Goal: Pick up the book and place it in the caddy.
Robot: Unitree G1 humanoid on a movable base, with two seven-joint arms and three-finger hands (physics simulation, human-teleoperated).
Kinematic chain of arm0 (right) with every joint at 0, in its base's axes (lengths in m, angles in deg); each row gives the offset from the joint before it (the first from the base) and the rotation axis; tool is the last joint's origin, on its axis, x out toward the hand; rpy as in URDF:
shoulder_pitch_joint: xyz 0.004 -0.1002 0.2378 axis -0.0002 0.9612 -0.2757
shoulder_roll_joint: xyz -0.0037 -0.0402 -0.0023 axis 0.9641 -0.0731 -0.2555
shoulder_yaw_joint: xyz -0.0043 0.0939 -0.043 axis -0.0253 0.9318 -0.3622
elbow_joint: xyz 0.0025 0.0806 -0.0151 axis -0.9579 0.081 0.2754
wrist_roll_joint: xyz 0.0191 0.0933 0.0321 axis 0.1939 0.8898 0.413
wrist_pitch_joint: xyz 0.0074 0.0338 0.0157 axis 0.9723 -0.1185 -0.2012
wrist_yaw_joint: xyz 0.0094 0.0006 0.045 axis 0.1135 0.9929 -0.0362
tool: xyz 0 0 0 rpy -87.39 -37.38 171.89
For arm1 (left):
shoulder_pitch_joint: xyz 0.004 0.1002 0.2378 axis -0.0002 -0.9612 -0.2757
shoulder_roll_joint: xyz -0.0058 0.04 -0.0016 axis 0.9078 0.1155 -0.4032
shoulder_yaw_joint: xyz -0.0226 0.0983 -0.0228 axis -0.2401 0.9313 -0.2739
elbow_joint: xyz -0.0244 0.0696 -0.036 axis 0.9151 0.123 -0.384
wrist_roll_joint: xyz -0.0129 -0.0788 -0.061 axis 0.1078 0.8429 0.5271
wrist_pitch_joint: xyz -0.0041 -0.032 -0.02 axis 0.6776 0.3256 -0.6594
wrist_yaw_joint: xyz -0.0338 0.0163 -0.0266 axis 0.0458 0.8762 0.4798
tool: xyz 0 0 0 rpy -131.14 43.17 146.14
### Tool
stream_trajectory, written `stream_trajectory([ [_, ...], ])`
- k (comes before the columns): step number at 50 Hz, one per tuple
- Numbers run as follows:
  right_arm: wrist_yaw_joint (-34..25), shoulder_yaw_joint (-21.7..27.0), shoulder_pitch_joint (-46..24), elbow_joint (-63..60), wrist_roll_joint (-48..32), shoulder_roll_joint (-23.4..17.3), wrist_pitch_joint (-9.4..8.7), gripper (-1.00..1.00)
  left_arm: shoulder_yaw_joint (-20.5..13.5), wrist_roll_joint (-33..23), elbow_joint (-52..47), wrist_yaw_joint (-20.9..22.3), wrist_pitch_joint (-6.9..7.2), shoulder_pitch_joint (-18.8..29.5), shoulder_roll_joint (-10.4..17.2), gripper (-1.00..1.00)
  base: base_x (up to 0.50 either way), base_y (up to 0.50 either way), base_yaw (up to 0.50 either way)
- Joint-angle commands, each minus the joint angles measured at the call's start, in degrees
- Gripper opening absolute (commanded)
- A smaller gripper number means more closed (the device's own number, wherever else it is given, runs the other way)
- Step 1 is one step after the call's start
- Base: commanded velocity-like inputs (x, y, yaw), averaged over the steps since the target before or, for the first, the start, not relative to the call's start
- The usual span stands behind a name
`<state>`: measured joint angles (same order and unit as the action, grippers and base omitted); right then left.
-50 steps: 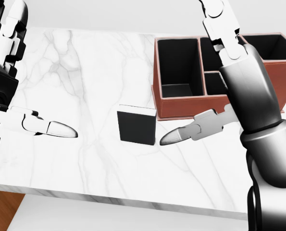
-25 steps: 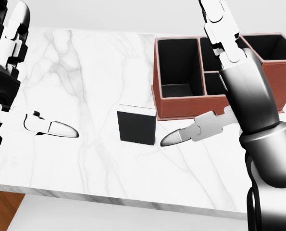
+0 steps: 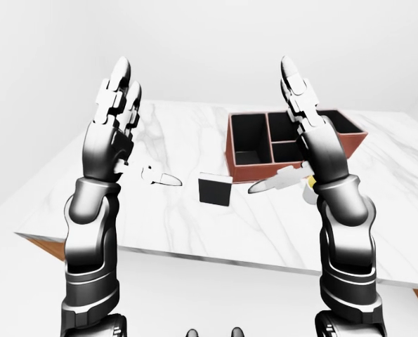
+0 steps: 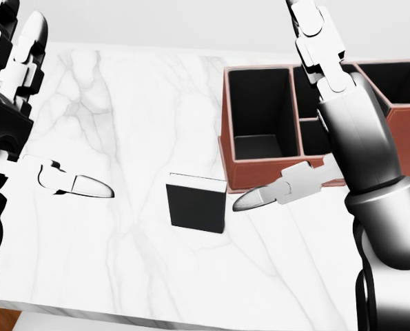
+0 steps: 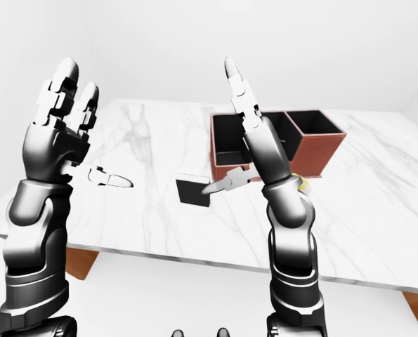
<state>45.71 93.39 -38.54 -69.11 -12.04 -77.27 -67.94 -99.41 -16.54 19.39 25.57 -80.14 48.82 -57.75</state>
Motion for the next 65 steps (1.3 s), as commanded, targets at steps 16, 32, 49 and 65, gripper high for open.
stream_trajectory([
  [16,0.62,-0.33,0.37,1.75,-0.64,0.25,0.0,1.0,0.3,-0.93,1.05,0.32,0.0,-0.53,-0.36,1.0,0.24,0.04,0.0],
  [32,0.26,-0.78,0.84,1.06,-1.19,0.64,0.0,1.0,-0.1,-0.75,0.07,0.26,0.0,-1.04,-0.25,1.0,0.25,0.04,0.0],
  [49,0.29,-0.88,1.53,1.6,-1.46,0.96,0.0,1.0,-0.04,-0.86,0.35,0.44,0.0,-1.5,-0.29,1.0,0.24,0.04,0.0],
  [65,-0.1,-3.25,1.79,-0.06,-6.46,1.8,0.0,1.0,-0.42,-0.5,-0.6,0.35,0.0,-2.0,-0.29,1.0,0.09,0.01,0.0],
])
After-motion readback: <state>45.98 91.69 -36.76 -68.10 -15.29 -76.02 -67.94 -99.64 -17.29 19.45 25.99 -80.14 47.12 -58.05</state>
